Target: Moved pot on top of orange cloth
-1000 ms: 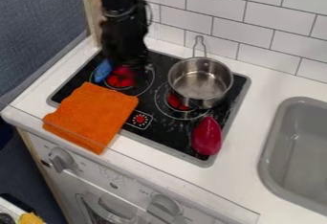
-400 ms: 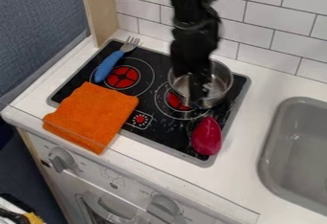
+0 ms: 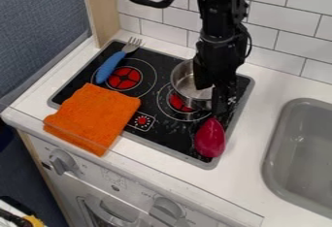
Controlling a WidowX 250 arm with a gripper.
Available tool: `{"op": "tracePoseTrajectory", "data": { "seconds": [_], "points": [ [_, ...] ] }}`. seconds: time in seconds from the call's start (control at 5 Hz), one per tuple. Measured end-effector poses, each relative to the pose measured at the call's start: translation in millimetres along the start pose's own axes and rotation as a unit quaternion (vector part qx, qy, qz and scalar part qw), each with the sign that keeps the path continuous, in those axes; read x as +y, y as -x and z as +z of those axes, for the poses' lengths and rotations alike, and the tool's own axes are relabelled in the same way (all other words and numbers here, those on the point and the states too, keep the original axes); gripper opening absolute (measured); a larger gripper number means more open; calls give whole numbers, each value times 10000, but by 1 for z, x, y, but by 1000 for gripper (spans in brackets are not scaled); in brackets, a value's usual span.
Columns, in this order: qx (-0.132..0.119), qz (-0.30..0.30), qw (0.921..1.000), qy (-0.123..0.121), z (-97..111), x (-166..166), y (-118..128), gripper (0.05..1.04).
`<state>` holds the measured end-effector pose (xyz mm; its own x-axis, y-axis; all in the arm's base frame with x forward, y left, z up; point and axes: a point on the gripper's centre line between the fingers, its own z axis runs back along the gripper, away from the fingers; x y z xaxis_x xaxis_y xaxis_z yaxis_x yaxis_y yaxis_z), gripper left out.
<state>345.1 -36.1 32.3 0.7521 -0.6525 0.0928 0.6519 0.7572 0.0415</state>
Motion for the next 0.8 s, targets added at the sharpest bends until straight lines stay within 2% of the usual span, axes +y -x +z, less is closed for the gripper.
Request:
{"op": "tracePoseTrajectory", "data": {
  "seconds": [0.4,0.6,0.8],
  "points": [
    [237,109,9996,130,-16,-2,3,373],
    [260,132,9995,124,-17,0,2,164],
    [329,24,9993,200,-17,-1,1,93]
  ]
}}
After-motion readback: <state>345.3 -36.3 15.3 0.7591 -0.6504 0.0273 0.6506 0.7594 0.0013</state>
